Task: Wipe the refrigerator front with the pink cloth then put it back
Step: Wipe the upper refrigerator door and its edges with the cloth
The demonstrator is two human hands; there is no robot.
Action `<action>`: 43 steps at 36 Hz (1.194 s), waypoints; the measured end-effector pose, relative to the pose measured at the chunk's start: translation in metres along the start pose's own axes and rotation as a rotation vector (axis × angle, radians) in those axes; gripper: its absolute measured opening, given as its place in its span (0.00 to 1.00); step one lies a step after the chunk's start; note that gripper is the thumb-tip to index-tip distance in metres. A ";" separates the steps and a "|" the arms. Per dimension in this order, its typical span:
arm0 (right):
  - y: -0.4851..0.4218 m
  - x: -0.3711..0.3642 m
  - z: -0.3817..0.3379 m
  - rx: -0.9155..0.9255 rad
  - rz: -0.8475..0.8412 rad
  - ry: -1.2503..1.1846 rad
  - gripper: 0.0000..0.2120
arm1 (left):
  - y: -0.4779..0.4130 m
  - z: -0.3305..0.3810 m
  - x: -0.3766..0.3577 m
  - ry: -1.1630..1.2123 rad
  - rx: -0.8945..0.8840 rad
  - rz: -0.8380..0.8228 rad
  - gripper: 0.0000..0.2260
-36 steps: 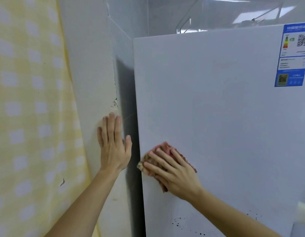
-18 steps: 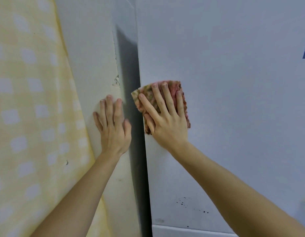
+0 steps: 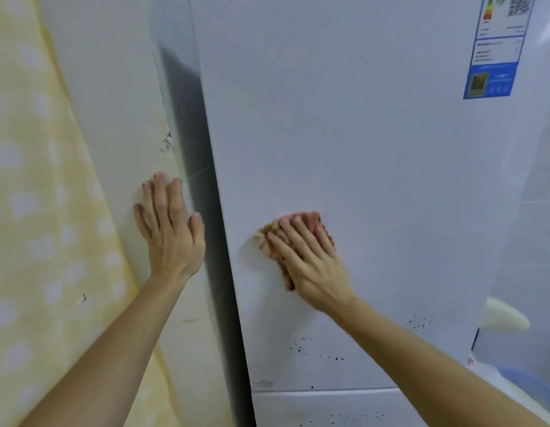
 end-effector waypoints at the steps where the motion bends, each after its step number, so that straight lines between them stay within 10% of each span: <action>1: -0.015 0.008 0.013 -0.064 0.052 -0.008 0.31 | 0.001 0.000 -0.001 -0.007 -0.004 0.003 0.32; 14: -0.099 0.071 0.138 -0.534 0.414 0.098 0.25 | -0.005 0.024 -0.017 -0.007 0.018 0.113 0.29; 30: 0.100 0.027 0.119 -0.179 -0.010 0.075 0.29 | 0.013 0.130 -0.029 0.089 -0.281 -0.019 0.33; 43: -0.022 0.094 0.230 -0.463 0.279 0.026 0.25 | 0.019 0.142 -0.036 0.048 -0.230 -0.027 0.37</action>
Point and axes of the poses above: each hand's wrist, its own y-axis away from the middle knuckle, its own x-axis out of the back of the hand, z = x × y, the point moved 1 cm from there along -y, towards the middle knuckle, and after that the axes turned 7 degrees about -x, right-handed, at the moved point
